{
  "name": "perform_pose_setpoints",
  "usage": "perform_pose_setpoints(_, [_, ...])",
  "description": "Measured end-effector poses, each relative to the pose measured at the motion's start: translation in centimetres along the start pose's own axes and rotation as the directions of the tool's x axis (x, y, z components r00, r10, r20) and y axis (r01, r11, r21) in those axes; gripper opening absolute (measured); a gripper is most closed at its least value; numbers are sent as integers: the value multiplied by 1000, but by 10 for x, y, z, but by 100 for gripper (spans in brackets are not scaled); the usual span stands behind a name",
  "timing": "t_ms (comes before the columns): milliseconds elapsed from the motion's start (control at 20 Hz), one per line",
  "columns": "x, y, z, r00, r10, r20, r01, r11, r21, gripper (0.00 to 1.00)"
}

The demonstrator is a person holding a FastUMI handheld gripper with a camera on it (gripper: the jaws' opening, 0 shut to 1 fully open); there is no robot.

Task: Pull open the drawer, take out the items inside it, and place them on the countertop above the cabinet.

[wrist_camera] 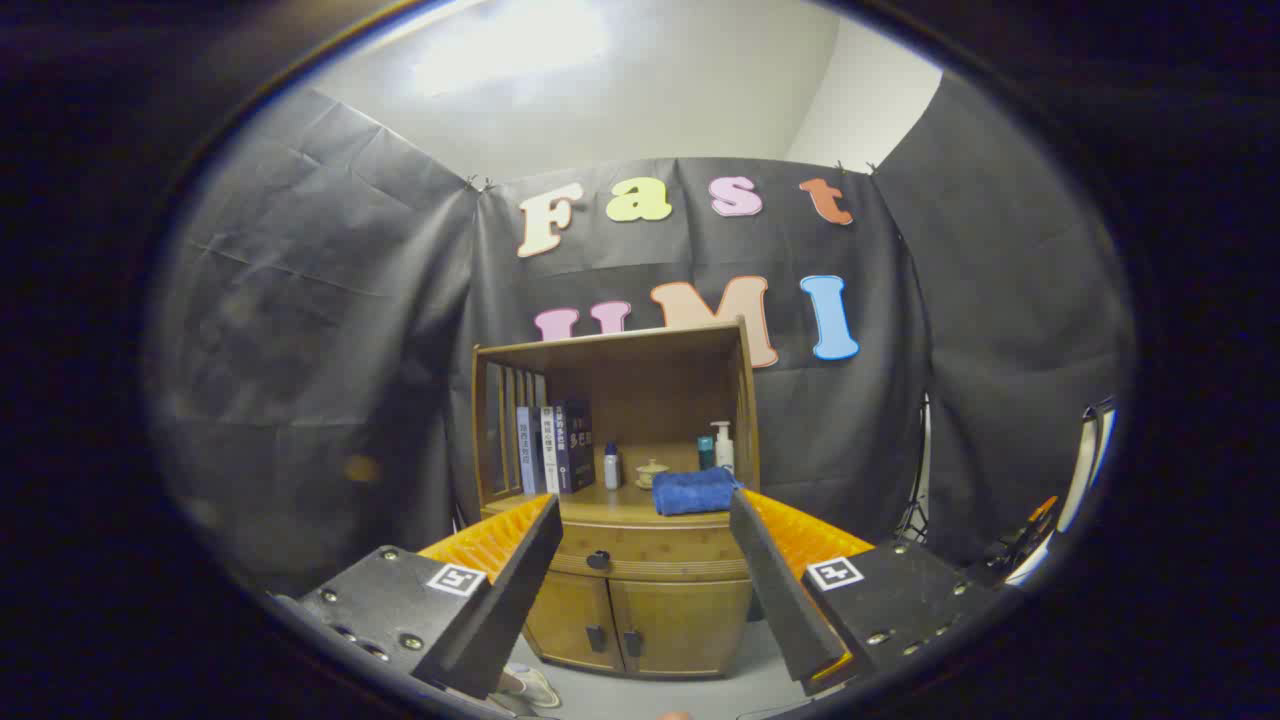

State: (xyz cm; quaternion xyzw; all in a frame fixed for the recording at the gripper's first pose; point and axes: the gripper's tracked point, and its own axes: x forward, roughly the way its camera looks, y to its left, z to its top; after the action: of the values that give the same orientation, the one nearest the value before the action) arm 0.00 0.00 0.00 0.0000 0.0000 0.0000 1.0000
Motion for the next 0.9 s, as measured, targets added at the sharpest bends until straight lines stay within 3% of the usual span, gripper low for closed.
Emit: perform_pose_setpoints(900, [8, -1, -17, 1000, -6, -26, 4, 998, -55, 100])
